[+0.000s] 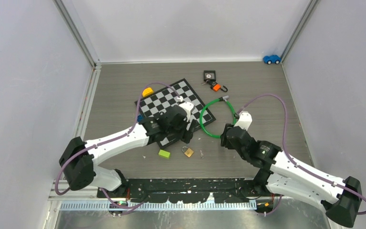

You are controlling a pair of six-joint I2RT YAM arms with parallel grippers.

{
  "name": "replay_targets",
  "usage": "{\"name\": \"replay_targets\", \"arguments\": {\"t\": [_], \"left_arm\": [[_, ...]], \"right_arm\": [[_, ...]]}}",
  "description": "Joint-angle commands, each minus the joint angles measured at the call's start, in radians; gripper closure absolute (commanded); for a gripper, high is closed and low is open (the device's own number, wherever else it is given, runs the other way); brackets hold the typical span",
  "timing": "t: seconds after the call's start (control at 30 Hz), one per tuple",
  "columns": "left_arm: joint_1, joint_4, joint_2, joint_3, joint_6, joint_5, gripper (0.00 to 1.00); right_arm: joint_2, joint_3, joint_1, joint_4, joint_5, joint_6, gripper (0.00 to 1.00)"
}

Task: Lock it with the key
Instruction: Place the lock at the center of the board.

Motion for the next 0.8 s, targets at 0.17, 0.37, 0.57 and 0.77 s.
{"name": "replay_targets", "arguments": {"t": [0.17, 0.37, 0.57, 0.77], "left_arm": [[0.011, -0.324, 0.029, 0.259, -0.007, -0.192, 0.24], [0.023, -0.289, -0.068, 0.239, 0.034, -0.248, 0.2], [0.045, -0.34, -0.132, 0.235, 0.03, -0.335, 0.18], [0.05, -0.333, -0.2, 0.192, 0.035, -0.348, 0.16]], "right_arm": [[0.155, 0.263, 0.0, -0.229, 0.139, 0.079, 0.42], [0.166, 0.345, -0.024, -0.341, 0.212, 0.099, 0.32], [0.216, 0.419, -0.166, -0.416, 0.159, 0.079, 0.3], [0.334, 0.504, -0.3, -0.369, 0.05, -0.011, 0.3]]}}
